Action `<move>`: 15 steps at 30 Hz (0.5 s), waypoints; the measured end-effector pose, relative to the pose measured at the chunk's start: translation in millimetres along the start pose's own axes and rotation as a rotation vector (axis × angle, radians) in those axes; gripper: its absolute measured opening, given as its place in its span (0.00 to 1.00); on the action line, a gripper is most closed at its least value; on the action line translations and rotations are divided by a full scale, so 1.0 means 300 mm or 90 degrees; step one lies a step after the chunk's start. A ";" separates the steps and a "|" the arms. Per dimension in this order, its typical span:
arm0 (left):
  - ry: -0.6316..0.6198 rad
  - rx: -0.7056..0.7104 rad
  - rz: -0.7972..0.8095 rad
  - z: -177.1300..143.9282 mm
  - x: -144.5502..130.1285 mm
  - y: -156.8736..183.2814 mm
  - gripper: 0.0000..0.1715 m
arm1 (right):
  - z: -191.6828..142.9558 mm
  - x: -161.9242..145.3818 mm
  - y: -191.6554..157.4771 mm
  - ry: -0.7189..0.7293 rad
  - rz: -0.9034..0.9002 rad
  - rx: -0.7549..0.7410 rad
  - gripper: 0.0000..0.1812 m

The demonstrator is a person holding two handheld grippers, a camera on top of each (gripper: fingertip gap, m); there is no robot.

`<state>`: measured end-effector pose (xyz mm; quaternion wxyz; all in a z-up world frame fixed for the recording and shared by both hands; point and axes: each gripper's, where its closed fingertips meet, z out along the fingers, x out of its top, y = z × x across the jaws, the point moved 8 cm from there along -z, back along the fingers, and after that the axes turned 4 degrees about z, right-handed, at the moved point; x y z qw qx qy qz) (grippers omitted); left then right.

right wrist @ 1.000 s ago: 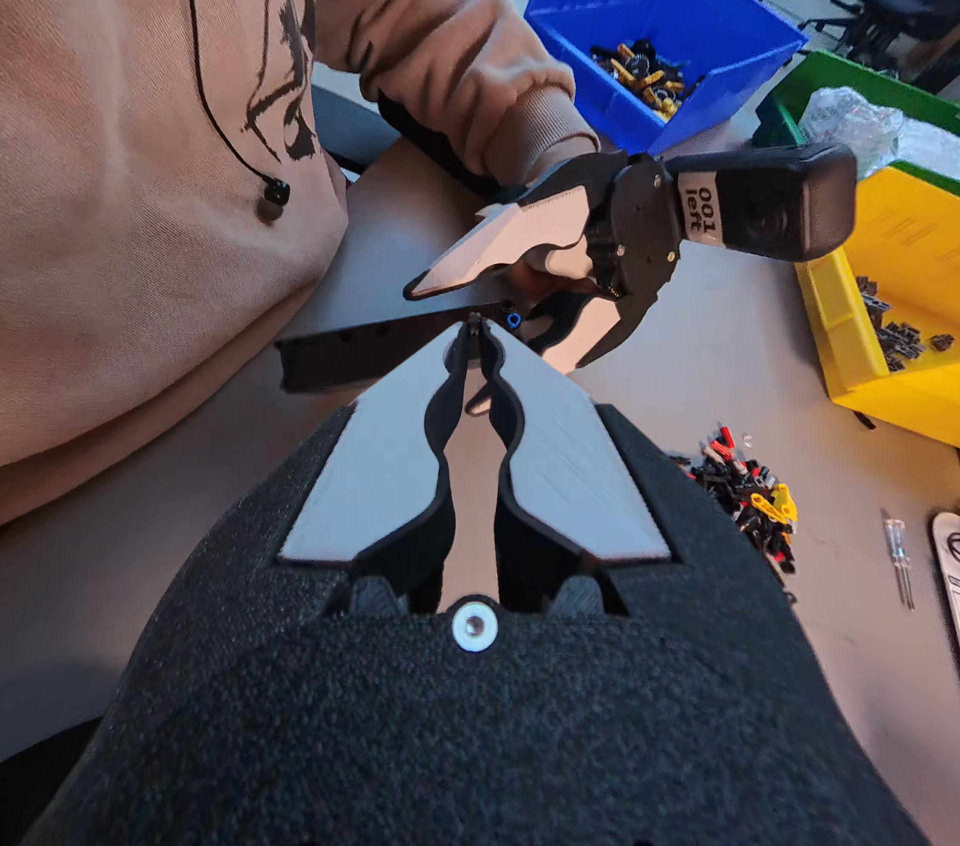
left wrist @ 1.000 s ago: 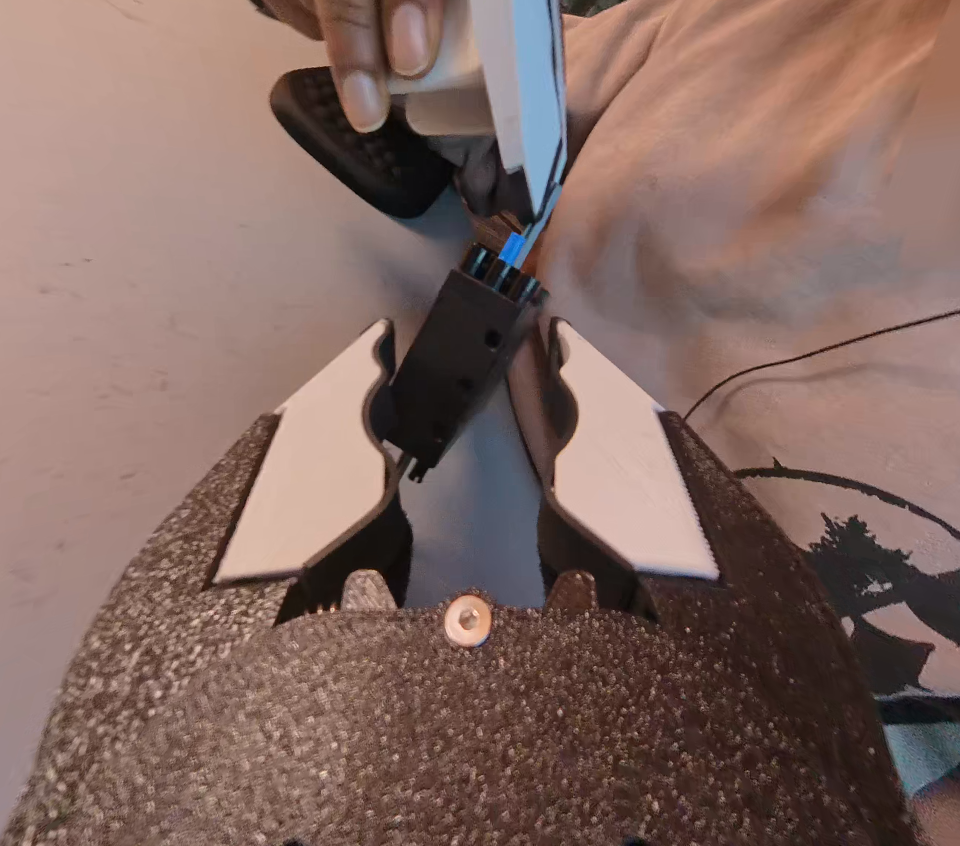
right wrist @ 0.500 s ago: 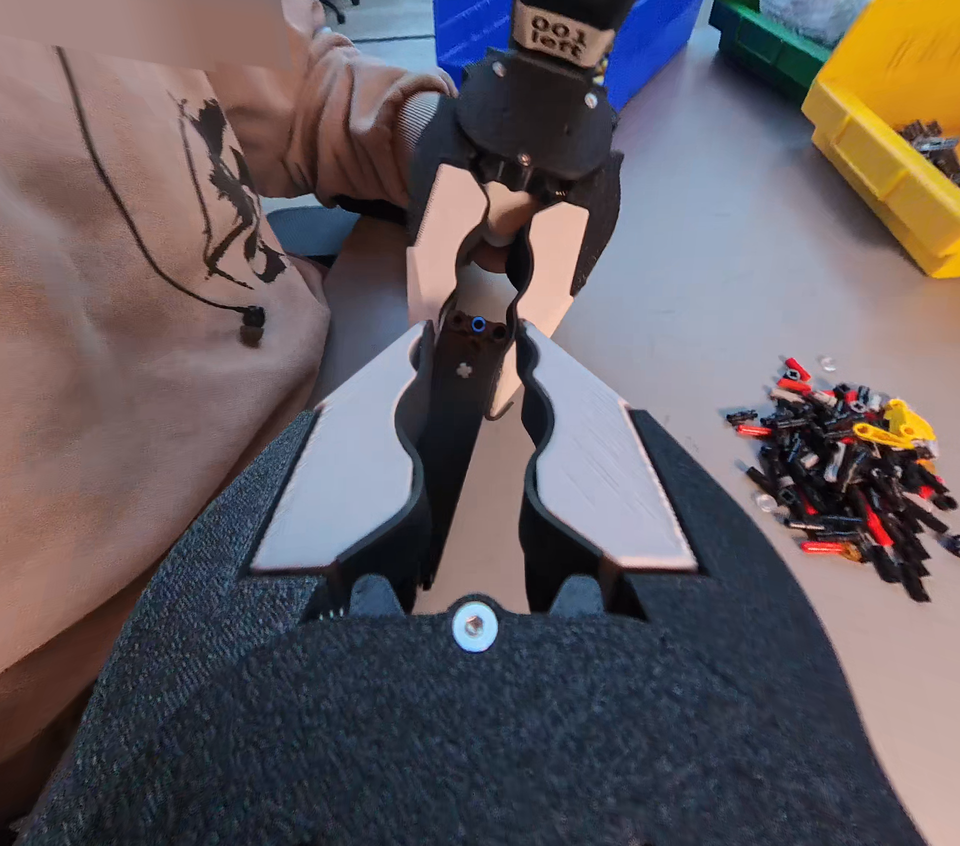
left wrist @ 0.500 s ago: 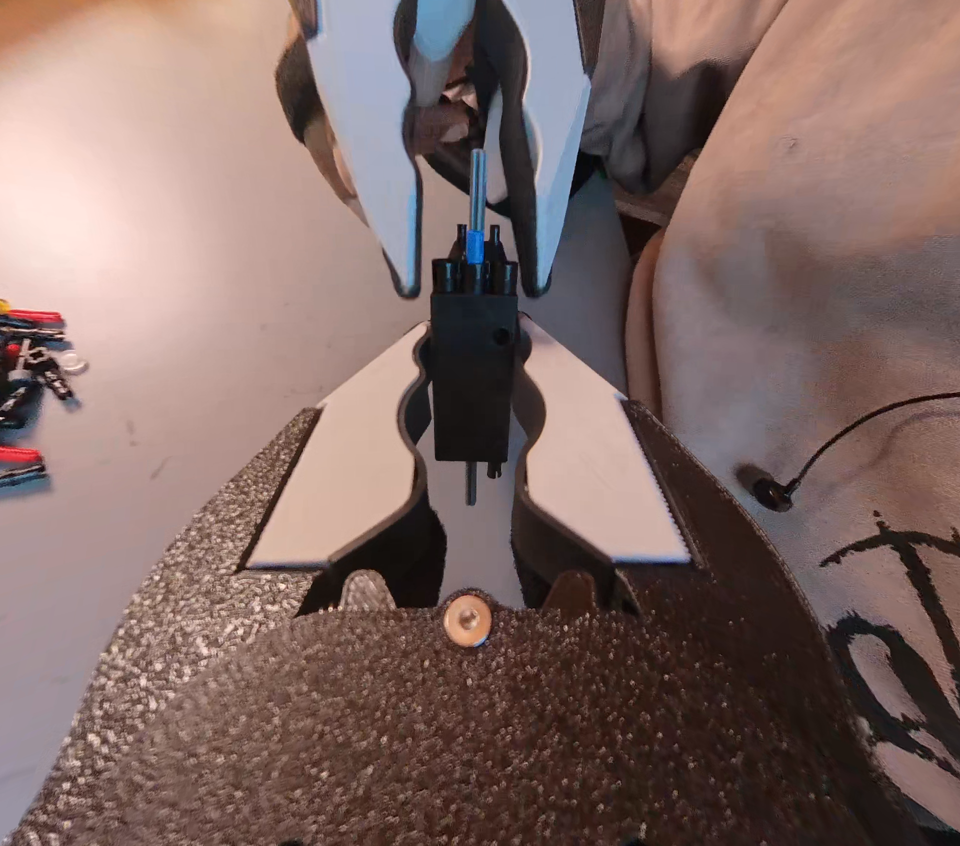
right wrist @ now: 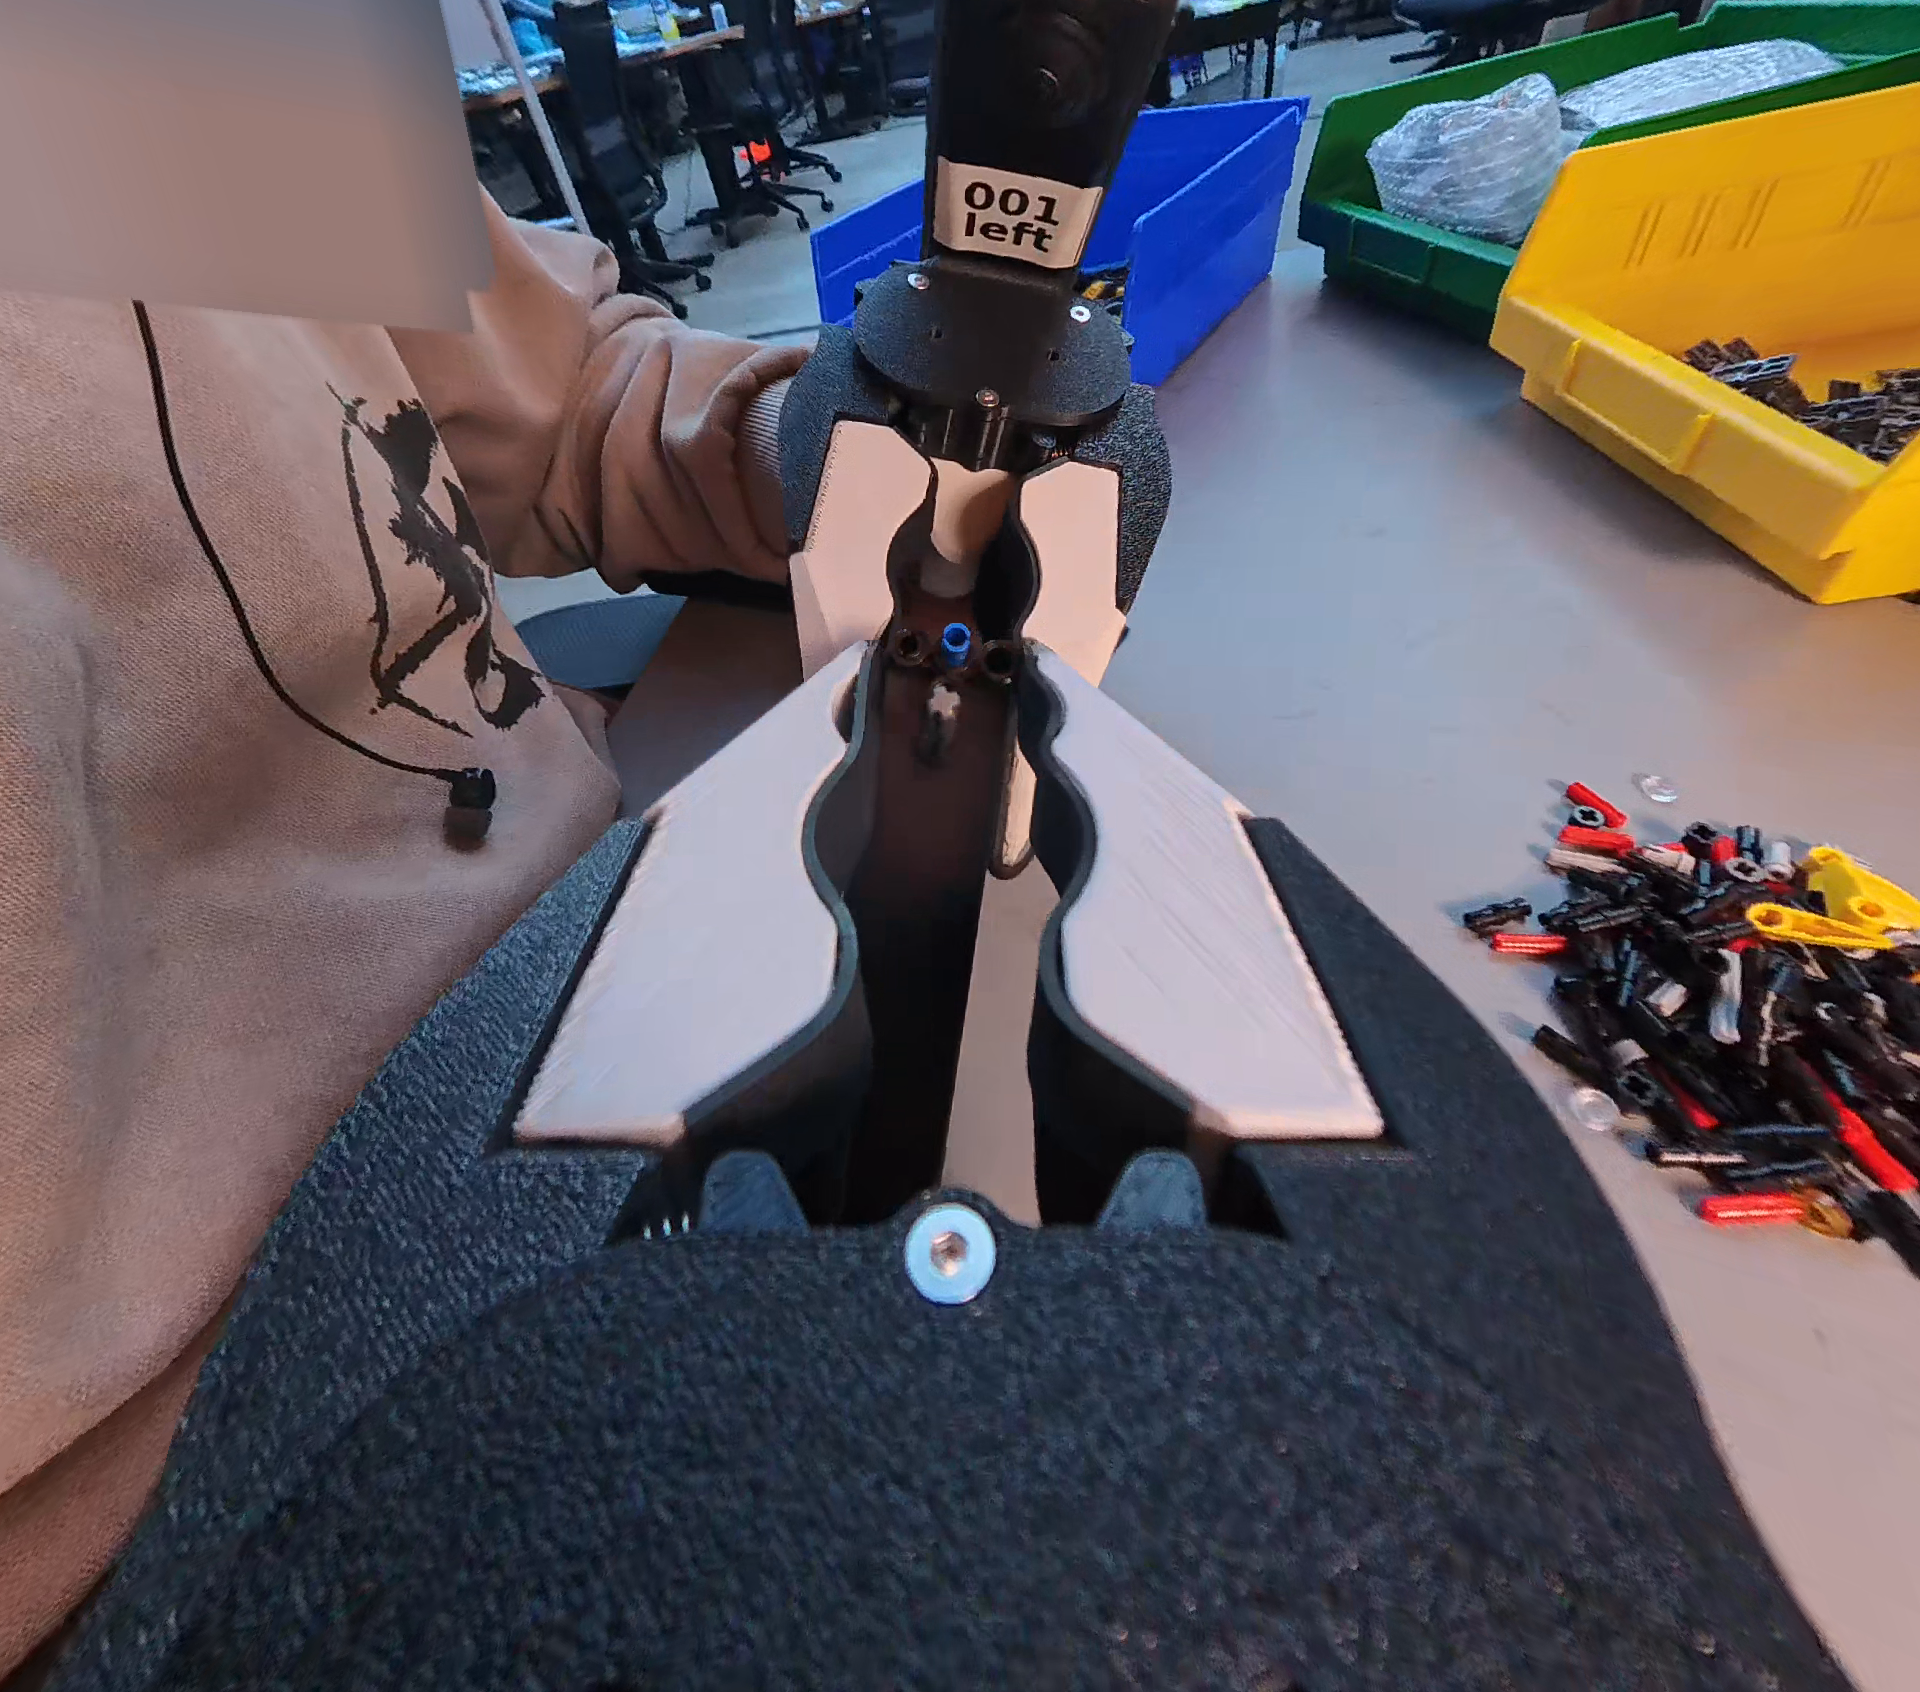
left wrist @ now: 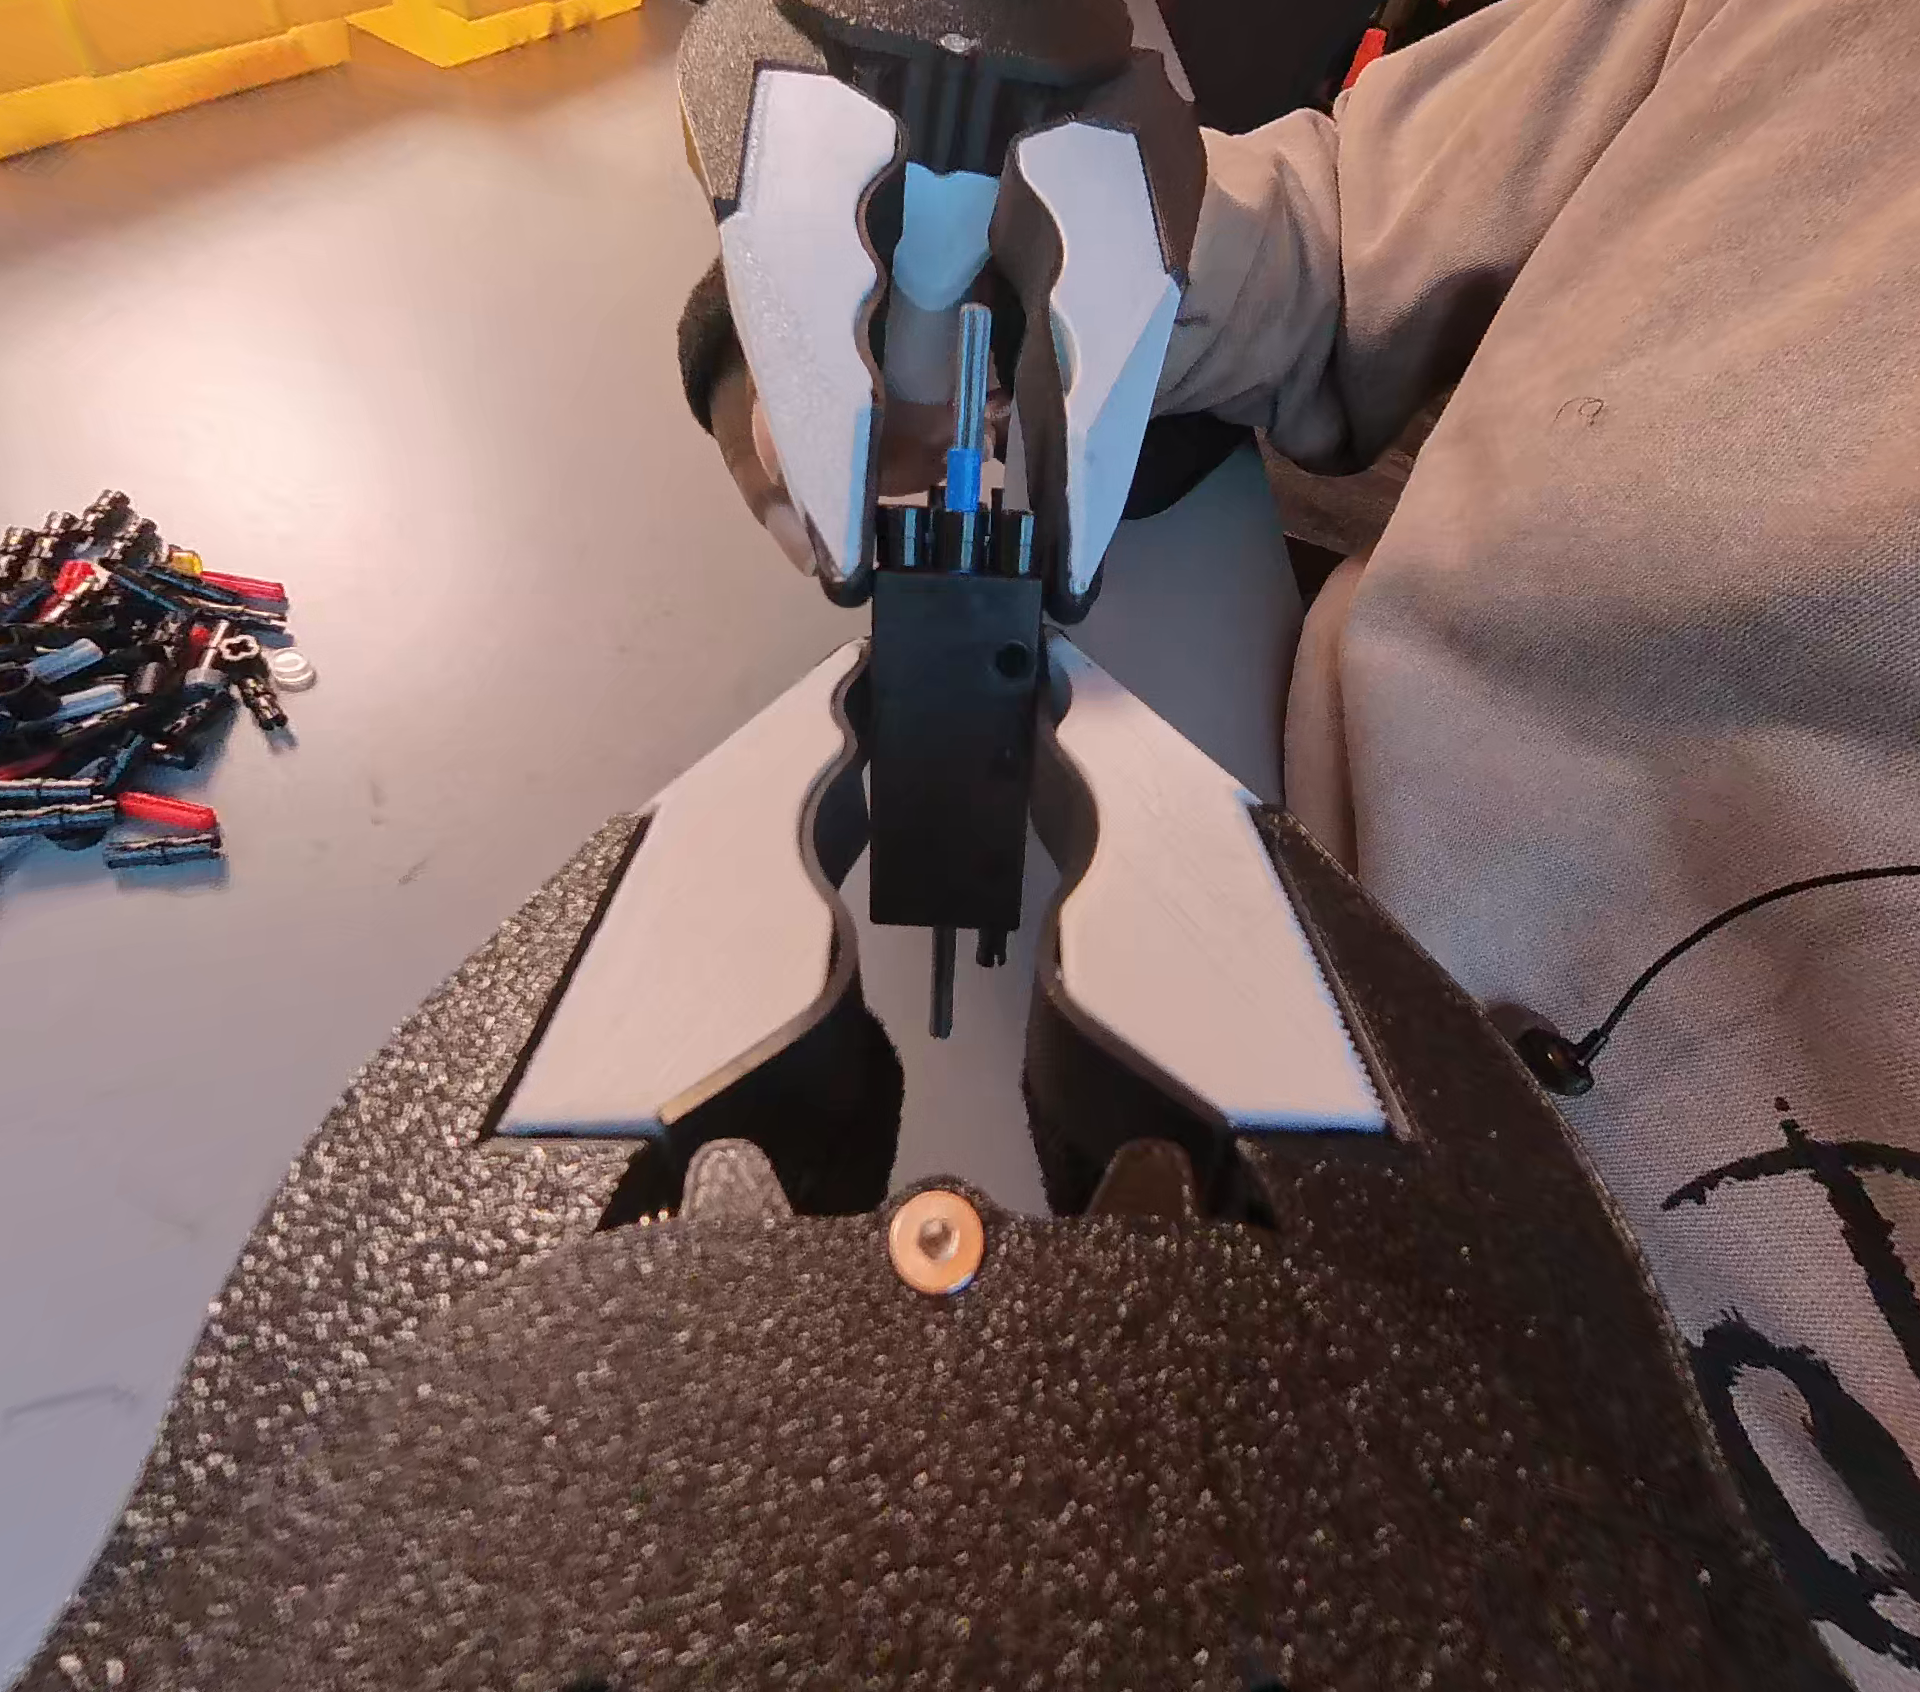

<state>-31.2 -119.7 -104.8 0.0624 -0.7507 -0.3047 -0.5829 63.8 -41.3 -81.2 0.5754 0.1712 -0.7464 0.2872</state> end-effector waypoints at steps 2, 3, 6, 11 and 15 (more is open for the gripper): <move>0.000 0.001 -0.001 0.003 0.000 -0.002 0.15 | -0.004 0.007 0.006 0.025 0.019 0.007 0.14; -0.002 0.001 -0.001 0.006 -0.003 -0.002 0.15 | -0.004 0.010 0.006 0.032 0.018 0.005 0.13; -0.003 0.001 -0.005 0.007 -0.013 -0.005 0.15 | 0.003 0.002 0.006 0.010 -0.004 -0.007 0.13; -0.005 0.021 0.006 0.000 -0.009 -0.008 0.15 | 0.006 0.000 0.012 0.017 0.019 -0.013 0.14; -0.001 0.034 0.012 -0.001 -0.009 -0.005 0.15 | 0.007 0.001 0.015 0.018 0.036 -0.003 0.13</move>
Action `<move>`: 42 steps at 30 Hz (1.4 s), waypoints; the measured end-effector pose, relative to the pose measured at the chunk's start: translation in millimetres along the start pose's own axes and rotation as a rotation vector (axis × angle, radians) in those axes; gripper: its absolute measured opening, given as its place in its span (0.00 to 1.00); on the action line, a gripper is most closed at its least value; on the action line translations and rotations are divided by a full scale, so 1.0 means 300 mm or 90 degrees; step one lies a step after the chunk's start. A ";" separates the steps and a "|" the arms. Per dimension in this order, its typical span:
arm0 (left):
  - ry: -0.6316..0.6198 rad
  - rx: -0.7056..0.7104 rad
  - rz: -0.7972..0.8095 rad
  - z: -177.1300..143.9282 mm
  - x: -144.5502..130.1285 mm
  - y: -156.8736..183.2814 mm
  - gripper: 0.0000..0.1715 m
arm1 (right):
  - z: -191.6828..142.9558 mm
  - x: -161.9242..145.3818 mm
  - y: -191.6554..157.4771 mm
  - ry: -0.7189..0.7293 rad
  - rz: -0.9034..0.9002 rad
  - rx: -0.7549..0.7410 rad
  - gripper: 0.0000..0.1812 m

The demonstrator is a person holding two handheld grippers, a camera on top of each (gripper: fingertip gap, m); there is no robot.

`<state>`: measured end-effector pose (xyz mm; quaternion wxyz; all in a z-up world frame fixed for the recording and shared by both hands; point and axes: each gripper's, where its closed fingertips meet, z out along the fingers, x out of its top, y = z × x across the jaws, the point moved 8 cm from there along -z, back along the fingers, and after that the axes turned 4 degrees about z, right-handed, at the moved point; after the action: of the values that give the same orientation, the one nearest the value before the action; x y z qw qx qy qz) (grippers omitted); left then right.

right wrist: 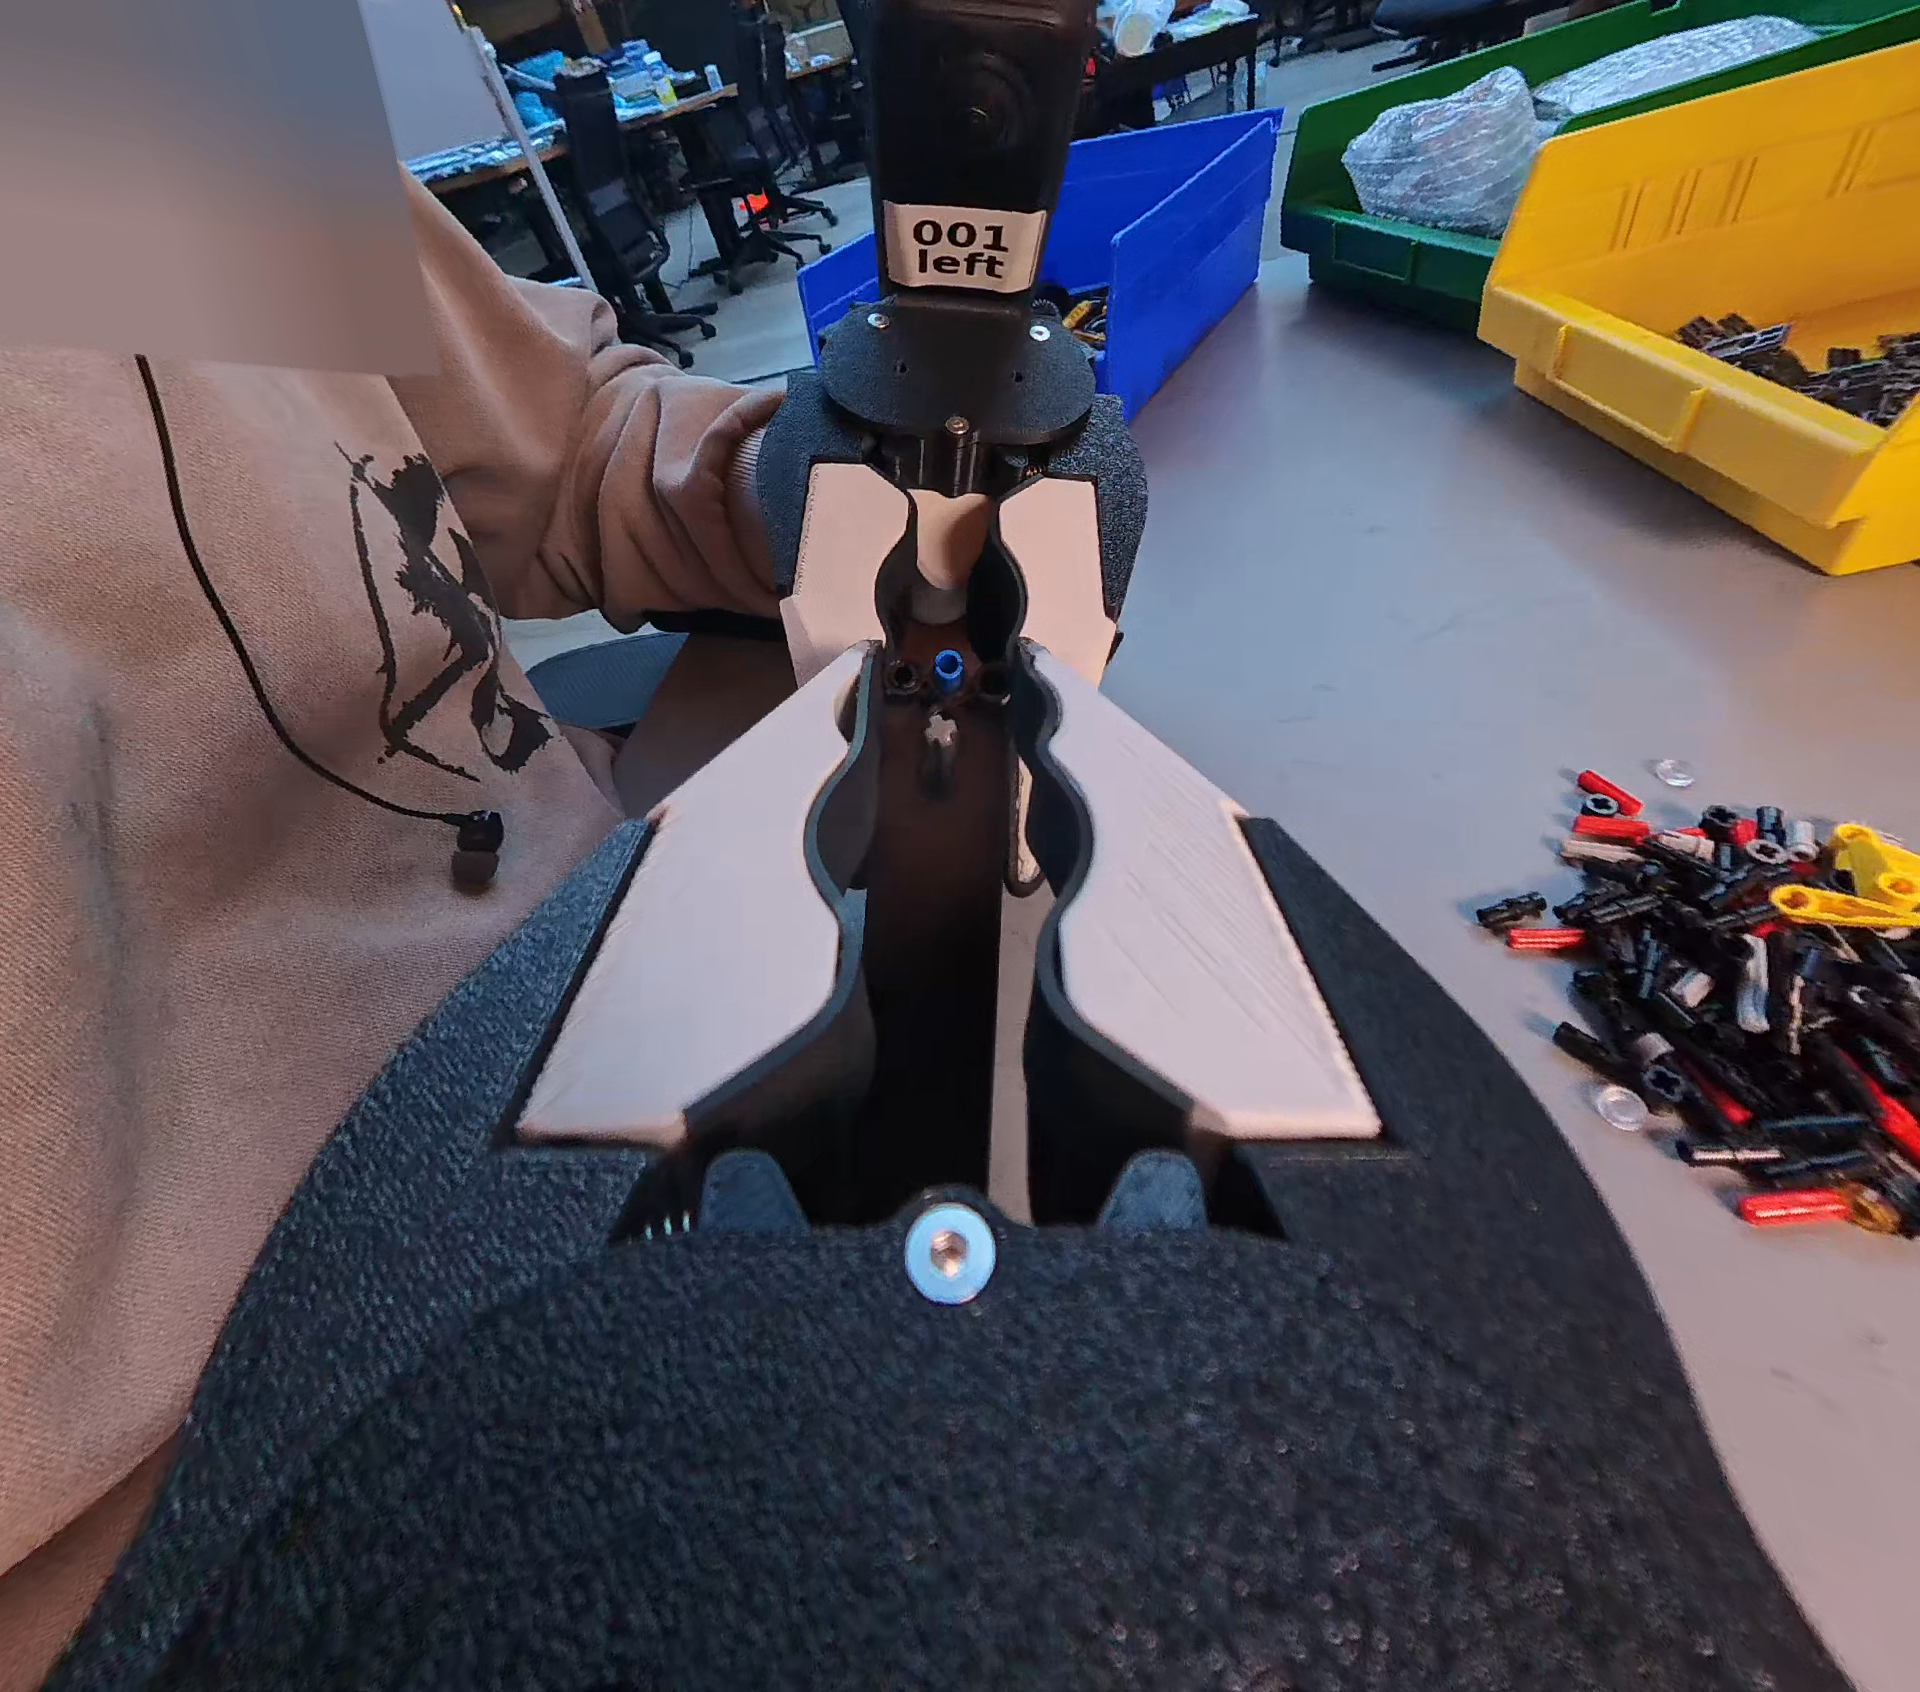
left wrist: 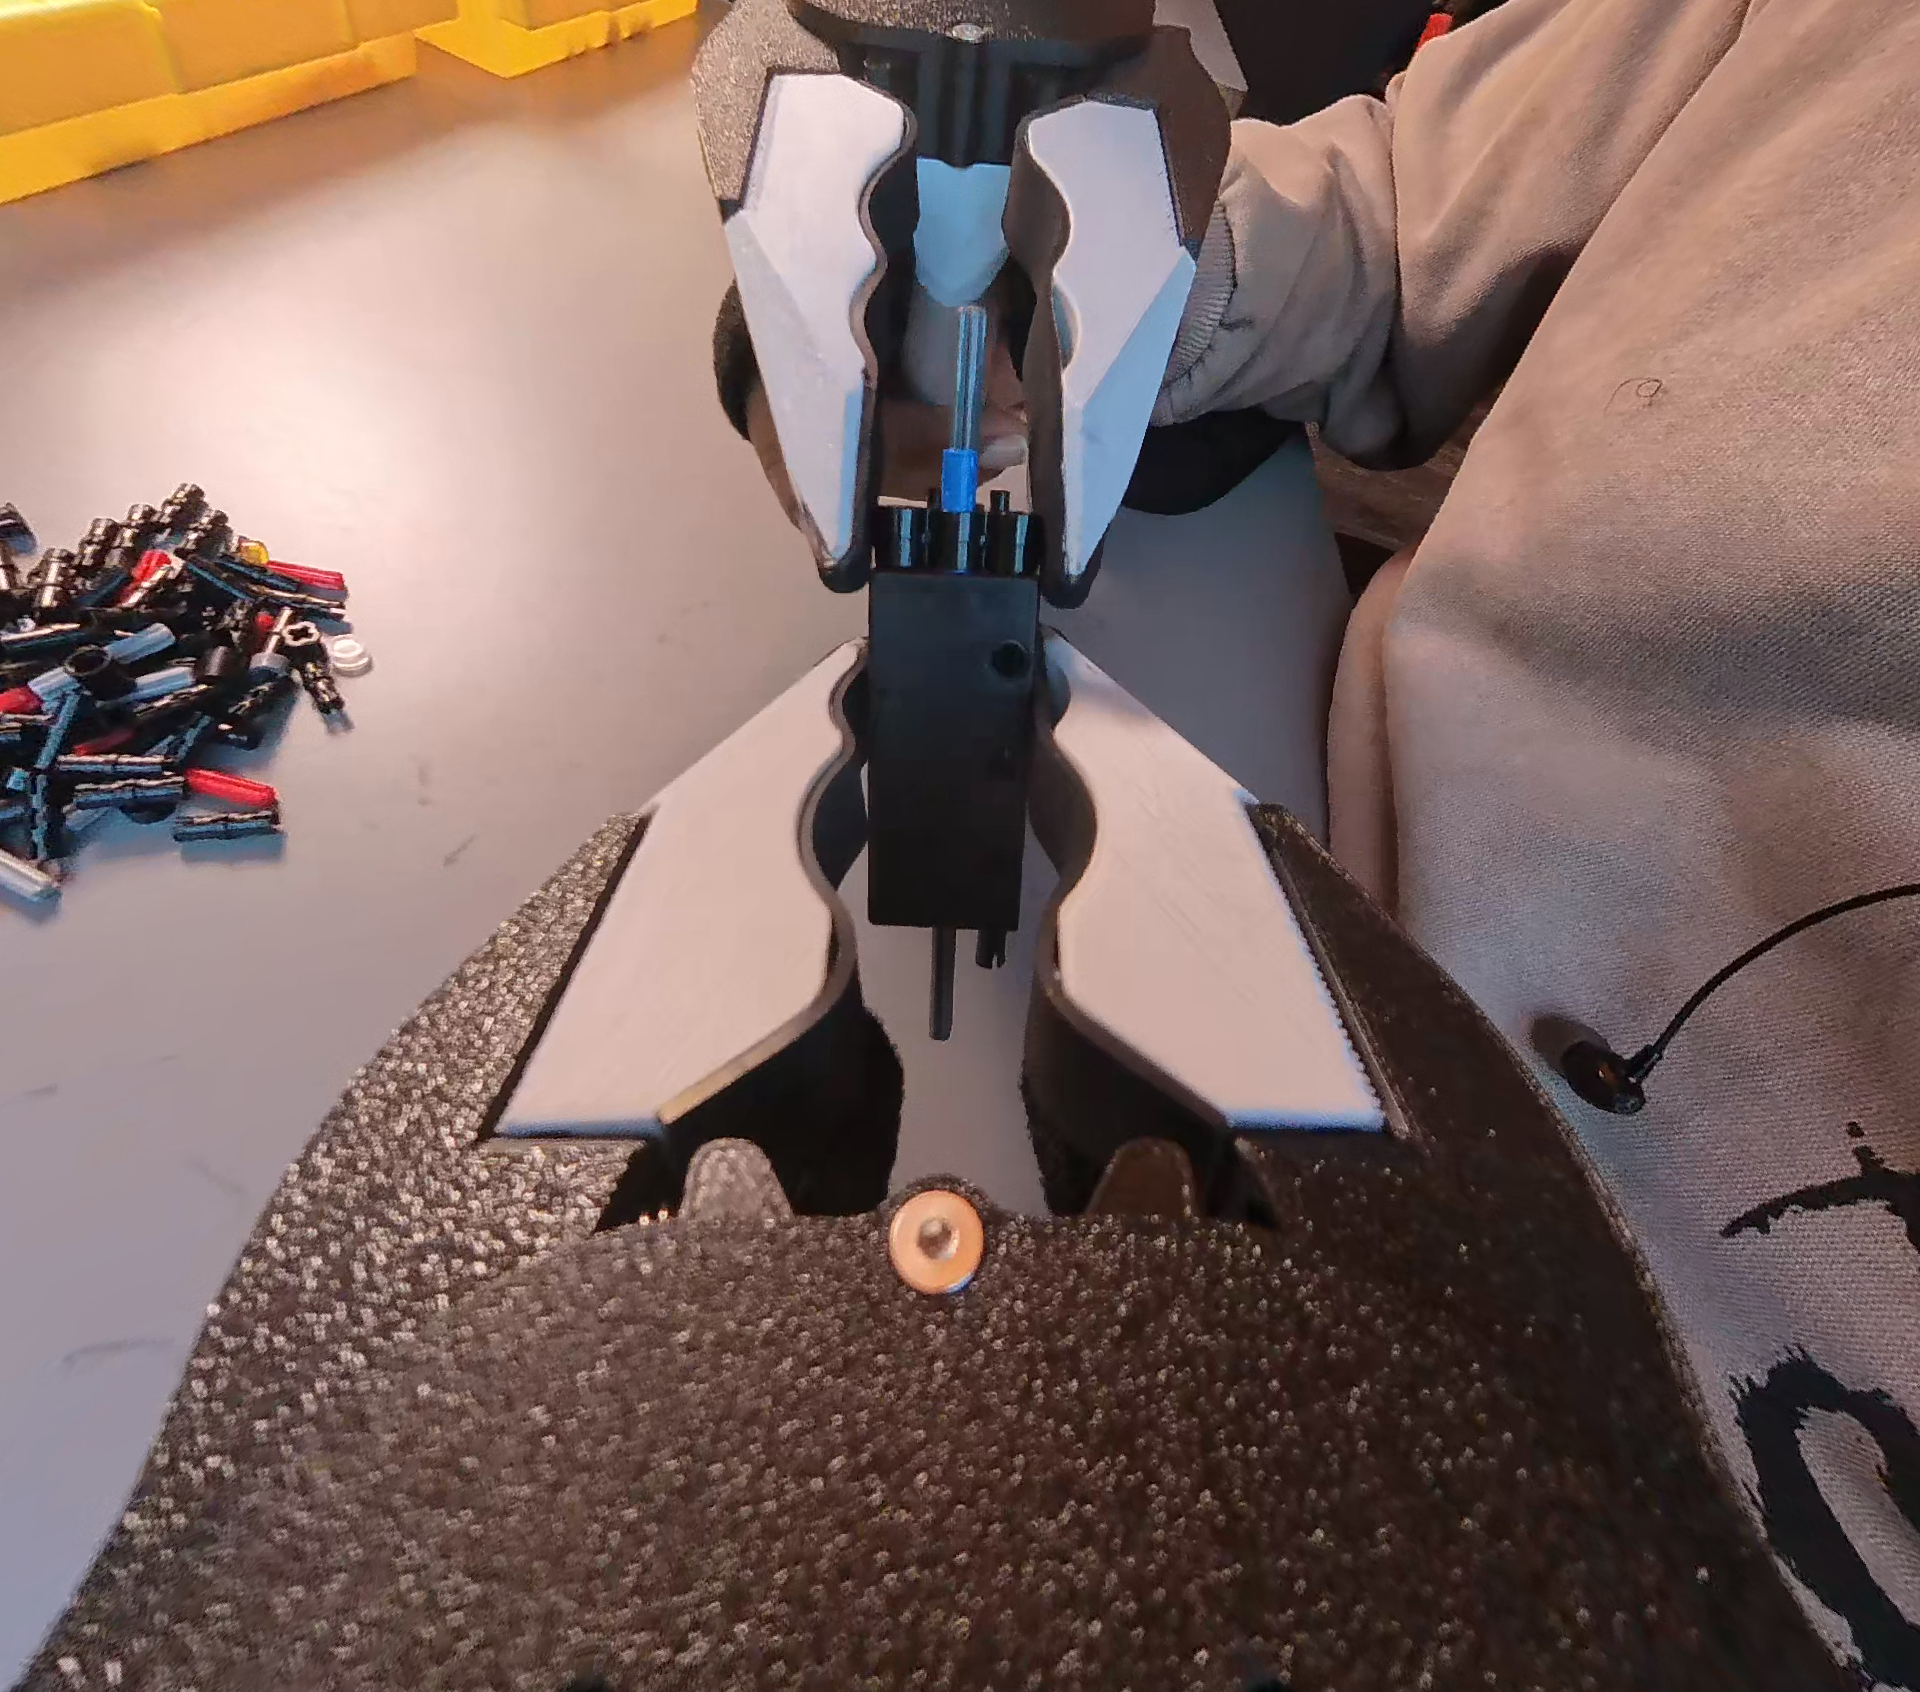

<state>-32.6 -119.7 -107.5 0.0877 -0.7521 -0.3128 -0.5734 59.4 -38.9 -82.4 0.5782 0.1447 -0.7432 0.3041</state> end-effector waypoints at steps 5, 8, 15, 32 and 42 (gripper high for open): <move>0.048 0.003 -0.033 -0.032 0.020 -0.020 0.16 | -0.025 0.005 0.020 0.062 0.028 -0.003 0.12; 0.063 0.011 -0.033 -0.034 0.023 -0.016 0.15 | -0.033 0.004 0.022 0.069 0.024 0.002 0.11; 0.060 0.003 -0.037 -0.033 0.019 -0.008 0.15 | -0.047 -0.018 0.027 0.054 0.026 0.027 0.12; 0.075 0.000 0.033 -0.069 0.066 0.003 0.16 | -0.119 0.046 0.049 0.088 0.018 -0.007 0.12; 0.050 0.023 0.072 -0.057 0.062 0.031 0.16 | -0.060 0.051 -0.031 0.020 -0.019 0.022 0.25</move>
<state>-38.3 -128.5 -82.6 0.1454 -0.7438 -0.2763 -0.5910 74.3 -32.9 -62.6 0.5918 0.1610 -0.7262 0.3107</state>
